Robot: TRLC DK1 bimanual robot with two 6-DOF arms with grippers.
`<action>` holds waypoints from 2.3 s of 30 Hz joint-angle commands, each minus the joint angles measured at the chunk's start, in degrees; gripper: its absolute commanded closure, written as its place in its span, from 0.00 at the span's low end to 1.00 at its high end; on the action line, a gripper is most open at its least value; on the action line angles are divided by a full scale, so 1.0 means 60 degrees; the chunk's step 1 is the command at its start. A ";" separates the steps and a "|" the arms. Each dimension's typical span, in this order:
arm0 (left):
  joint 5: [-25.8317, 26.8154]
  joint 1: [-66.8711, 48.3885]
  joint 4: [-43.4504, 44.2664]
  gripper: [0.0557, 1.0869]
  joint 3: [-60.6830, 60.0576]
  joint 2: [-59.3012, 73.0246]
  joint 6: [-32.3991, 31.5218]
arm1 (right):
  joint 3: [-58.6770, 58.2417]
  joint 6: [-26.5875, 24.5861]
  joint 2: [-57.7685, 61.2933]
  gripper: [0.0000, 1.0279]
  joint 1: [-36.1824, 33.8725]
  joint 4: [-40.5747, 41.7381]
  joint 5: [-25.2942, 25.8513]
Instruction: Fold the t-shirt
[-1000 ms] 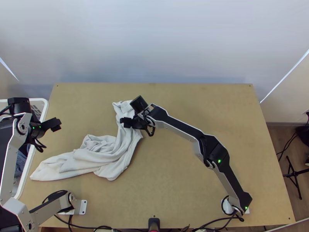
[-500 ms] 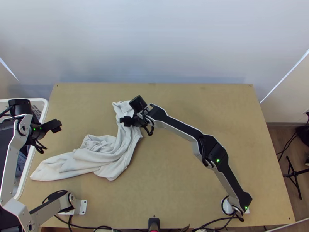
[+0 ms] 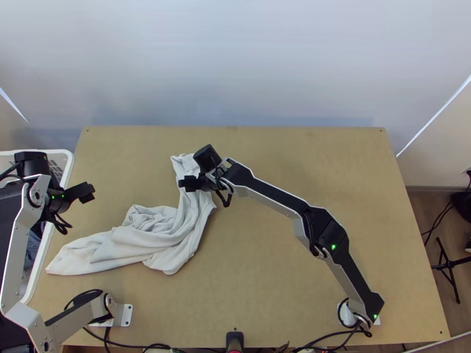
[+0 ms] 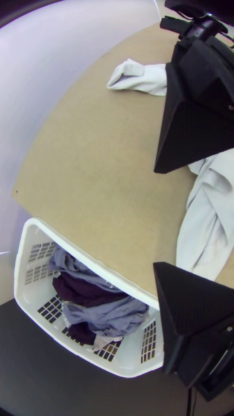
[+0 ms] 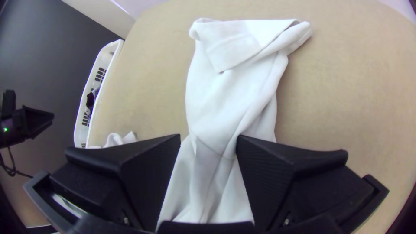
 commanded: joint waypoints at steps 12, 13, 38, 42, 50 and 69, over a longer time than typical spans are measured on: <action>0.0019 -0.0097 0.0016 0.04 -0.0038 0.0043 -0.0083 | -0.0064 -0.0004 -0.0129 0.49 0.0160 0.0149 0.0086; 0.0019 -0.0097 0.0016 0.04 -0.0052 0.0043 -0.0083 | -0.0079 -0.0004 -0.0159 0.49 0.0160 0.0149 0.0086; 0.0004 -0.0170 0.0031 0.04 -0.0272 -0.0030 -0.0171 | -0.0269 0.0040 -0.0100 0.55 0.0306 0.0149 0.0248; 0.0004 -0.0140 0.0031 0.04 -0.0301 -0.0044 -0.0142 | -0.0255 0.0055 -0.0027 0.82 0.0306 0.0208 0.0453; 0.0004 -0.0126 0.0045 0.04 -0.0418 -0.0030 -0.0171 | 0.0126 0.0069 -0.0188 0.97 0.0482 0.0472 0.0570; -0.0010 -0.0067 0.0031 0.04 -0.0184 -0.0001 0.0034 | 0.2221 -0.1015 0.1423 0.60 0.1727 0.1292 0.0570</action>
